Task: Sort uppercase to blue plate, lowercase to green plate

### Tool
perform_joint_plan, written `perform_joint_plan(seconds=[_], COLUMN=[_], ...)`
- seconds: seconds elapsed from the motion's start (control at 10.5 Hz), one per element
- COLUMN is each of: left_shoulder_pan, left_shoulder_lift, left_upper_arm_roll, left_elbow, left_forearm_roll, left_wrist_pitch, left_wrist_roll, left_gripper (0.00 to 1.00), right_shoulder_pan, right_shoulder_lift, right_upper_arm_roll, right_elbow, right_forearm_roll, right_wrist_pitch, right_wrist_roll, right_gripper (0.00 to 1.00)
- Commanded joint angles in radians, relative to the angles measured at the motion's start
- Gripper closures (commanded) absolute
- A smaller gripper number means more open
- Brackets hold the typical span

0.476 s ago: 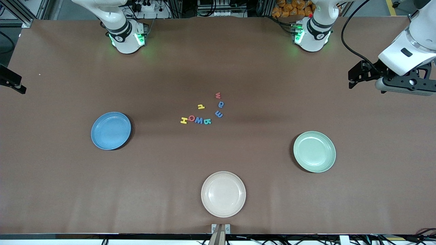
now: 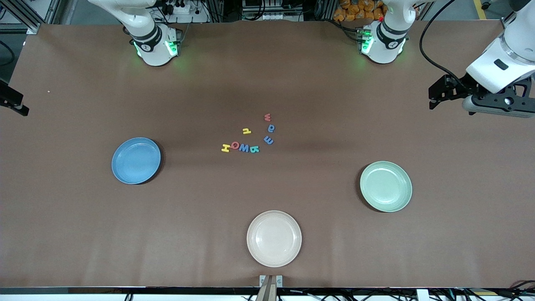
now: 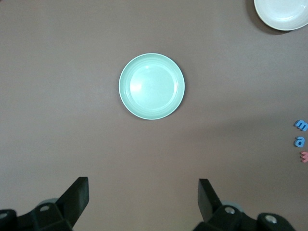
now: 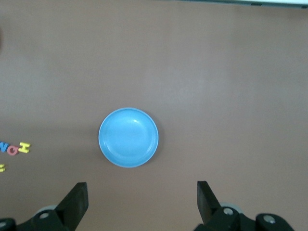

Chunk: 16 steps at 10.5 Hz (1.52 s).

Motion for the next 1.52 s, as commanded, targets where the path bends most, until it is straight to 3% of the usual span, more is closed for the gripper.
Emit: perform_joint_plan(seconds=[0.0, 0.38, 0.76, 1.14, 1.43], left_shoulder_pan=[0.005, -0.004, -0.070, -0.309, -0.475], left_shoulder_lift=[0.000, 0.064, 0.221, 0.334, 0.438], left_upper_arm_roll=[0.004, -0.008, -0.103, -0.102, -0.102], left_elbow=[0.008, 0.002, 0.000, 0.003, 0.007], left_forearm_roll=[-0.021, -0.027, -0.086, 0.020, 0.060], left_wrist_pitch=[0.007, 0.017, 0.152, 0.304, 0.393], left_wrist_roll=[0.015, 0.000, -0.035, -0.254, -0.326], left_gripper=[0.00, 0.00, 0.00, 0.00, 0.00], right_shoulder_pan=[0.007, -0.002, 0.005, 0.095, 0.129], right_shoulder_lift=[0.009, 0.009, 0.002, 0.002, 0.002], right_upper_arm_roll=[0.010, 0.010, 0.010, 0.042, 0.092], right_elbow=[0.008, -0.007, -0.060, -0.160, -0.306], right_forearm_roll=[0.010, 0.000, 0.001, 0.015, 0.018], right_wrist_pitch=[0.004, -0.005, -0.017, 0.030, 0.194], right_wrist_roll=[0.005, 0.005, 0.007, 0.200, 0.304], right_gripper=[0.00, 0.00, 0.00, 0.00, 0.00])
